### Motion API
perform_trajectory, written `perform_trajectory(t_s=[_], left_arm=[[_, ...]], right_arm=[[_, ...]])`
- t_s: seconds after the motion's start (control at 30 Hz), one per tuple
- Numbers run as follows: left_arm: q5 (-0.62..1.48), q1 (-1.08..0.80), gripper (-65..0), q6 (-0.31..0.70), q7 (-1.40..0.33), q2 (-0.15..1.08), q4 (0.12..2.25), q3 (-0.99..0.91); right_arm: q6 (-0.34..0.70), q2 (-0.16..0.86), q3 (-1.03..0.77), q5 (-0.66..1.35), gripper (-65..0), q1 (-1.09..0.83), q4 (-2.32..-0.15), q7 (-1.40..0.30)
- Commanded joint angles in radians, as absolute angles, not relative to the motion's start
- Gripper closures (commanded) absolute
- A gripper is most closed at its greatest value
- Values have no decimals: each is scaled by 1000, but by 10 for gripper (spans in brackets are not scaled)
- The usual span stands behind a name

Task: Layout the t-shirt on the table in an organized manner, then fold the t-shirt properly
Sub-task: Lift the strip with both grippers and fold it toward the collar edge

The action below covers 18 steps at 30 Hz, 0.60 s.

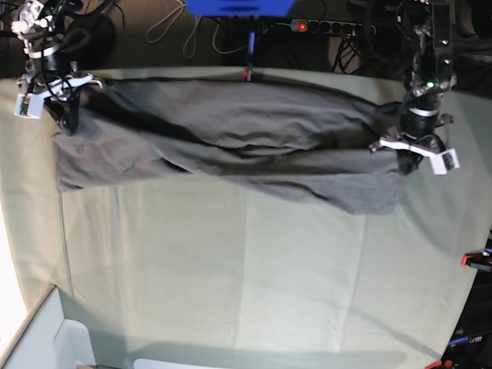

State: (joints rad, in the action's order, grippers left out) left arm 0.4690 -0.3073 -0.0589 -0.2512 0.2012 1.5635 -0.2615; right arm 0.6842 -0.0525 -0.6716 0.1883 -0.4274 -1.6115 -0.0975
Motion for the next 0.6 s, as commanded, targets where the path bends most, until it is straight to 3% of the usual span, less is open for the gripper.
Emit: perform_trajectory(t_s=[0.0, 0.17, 0.57], left_arm=[[481, -305, -1, -25, -228, 209, 1580, -280], [492, -305, -1, 119, -229, 208, 1560, -302], [492, -305, -1, 133, -231, 206, 1506, -371]], right_arm=[[698, -44, -677, 203, 0, -432, -1627, -67], [698, -47, -699, 203, 0, -429, -1627, -71], [698, -45, -754, 202, 0, -432, -1572, -67]])
